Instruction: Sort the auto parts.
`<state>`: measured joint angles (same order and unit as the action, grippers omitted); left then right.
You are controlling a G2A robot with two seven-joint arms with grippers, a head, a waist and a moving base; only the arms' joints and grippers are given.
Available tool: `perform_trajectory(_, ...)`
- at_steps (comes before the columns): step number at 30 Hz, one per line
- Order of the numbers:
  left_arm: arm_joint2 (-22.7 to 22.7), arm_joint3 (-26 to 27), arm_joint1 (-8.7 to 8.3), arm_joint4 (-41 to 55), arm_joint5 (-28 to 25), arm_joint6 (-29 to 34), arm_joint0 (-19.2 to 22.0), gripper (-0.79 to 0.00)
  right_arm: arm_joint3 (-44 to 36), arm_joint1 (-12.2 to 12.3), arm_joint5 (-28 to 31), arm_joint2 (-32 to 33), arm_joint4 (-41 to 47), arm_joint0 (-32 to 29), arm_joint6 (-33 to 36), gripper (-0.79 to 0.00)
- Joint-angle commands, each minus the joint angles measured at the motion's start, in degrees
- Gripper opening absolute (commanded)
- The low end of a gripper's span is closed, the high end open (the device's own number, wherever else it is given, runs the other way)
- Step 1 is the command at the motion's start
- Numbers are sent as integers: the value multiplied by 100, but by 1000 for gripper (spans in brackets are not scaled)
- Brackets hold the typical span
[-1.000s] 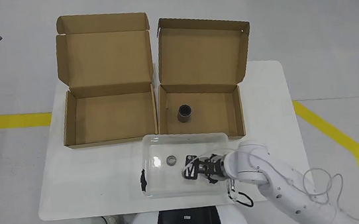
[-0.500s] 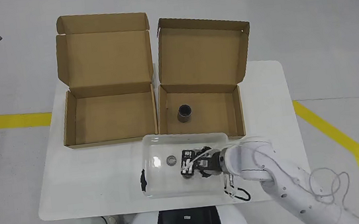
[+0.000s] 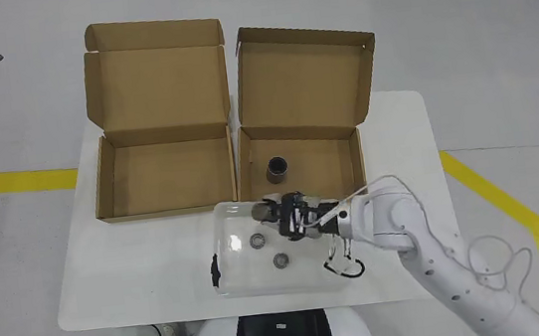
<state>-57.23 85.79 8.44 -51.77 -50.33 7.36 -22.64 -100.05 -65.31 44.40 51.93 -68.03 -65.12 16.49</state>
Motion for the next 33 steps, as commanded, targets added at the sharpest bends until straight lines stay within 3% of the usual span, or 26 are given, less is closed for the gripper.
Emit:
perform_trajectory(1, 0, 0, 0, 0, 0, 0, 0, 0, 95, -17, 92, -17, -35, 66, -413, -785)
perform_trajectory(7, 0, 0, 0, 0, 0, 0, 0, 0, 369, -140, 214, -217, -109, 493, -1373, -785)
perform_trajectory(17, 0, 0, 0, 0, 0, 0, 0, 0, 367, -360, 420, -454, 13, 1411, -2014, -785)
perform_trajectory(33, 0, 0, 0, 0, 0, 0, 0, 0, -318, -437, -5, 66, 211, 2037, -1763, -785)
